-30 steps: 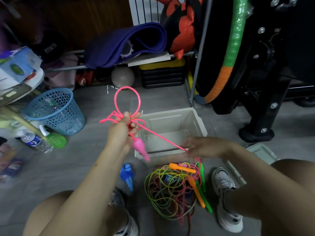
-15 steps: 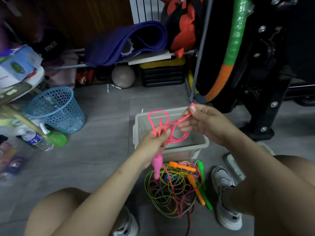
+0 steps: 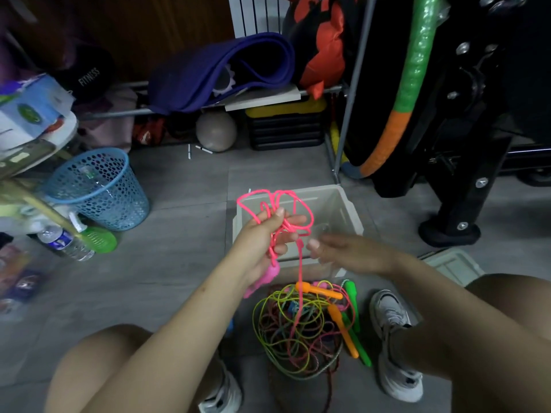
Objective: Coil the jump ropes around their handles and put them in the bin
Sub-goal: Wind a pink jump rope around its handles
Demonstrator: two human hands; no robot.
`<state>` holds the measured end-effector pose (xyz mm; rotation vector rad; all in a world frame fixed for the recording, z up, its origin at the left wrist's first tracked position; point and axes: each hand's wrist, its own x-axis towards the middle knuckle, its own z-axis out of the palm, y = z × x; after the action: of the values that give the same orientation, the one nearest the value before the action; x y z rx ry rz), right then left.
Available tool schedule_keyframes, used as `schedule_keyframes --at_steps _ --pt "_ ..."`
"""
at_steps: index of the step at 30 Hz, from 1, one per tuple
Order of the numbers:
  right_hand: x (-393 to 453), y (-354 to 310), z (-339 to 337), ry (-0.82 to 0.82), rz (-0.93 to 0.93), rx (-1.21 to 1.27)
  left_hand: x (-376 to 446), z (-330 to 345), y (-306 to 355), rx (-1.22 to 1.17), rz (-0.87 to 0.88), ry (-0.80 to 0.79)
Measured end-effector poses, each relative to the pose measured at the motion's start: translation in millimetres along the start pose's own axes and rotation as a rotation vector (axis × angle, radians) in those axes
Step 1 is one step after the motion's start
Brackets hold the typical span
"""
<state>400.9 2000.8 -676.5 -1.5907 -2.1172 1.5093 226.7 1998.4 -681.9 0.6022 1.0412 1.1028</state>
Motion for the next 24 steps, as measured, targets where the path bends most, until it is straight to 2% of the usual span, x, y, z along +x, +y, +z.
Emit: schedule_keyframes --at_steps 1,3,5,6,8,10,11,12,14,16,17,21,24 --pt "-0.1 1.3 8.0 -0.082 -0.014 -0.021 -1.3 1.5 0.4 -0.055 -0.04 0.002" --pt "3.3 4.6 21.2 -0.211 -0.075 0.123 -2.0 2.0 -0.7 -0.119 -0.079 0.029" --pt "2.7 3.4 21.2 -0.222 -0.061 0.208 -0.6 -0.3 -0.9 -0.158 -0.062 0.09" --pt "4.5 4.8 14.3 -0.189 -0.055 0.156 0.8 -2.7 -0.8 -0.176 -0.034 0.13" --pt "5.3 8.5 -6.9 -0.129 -0.015 -0.131 4.6 -8.3 0.0 -0.194 0.054 0.222" --pt "5.0 17.2 -24.3 -0.178 0.019 -0.412 7.8 -14.2 2.7 -0.163 0.155 0.314" --pt "3.0 19.7 -28.9 -0.207 0.032 -0.417 8.9 -16.7 4.5 -0.125 0.186 0.335" --pt "0.5 20.3 -30.5 -0.206 0.023 -0.289 9.1 -18.9 6.1 -0.069 0.195 0.344" --pt "-2.0 16.6 -29.9 -0.083 -0.12 0.17 4.8 -17.9 7.5 0.125 0.16 0.318" --pt "-0.8 10.6 -29.0 0.056 -0.285 0.593 -2.3 -11.3 2.6 0.37 0.139 0.246" --pt "1.6 6.6 -27.8 0.084 -0.346 0.722 -6.5 -6.6 -0.8 0.463 0.149 0.188" --pt "13.6 -0.1 -18.7 0.009 -0.49 0.946 -12.5 5.5 -16.1 0.564 0.117 -0.08" --pt "15.8 -3.0 -9.6 -0.007 -0.517 0.961 -10.7 7.6 -24.1 0.672 0.174 -0.116"
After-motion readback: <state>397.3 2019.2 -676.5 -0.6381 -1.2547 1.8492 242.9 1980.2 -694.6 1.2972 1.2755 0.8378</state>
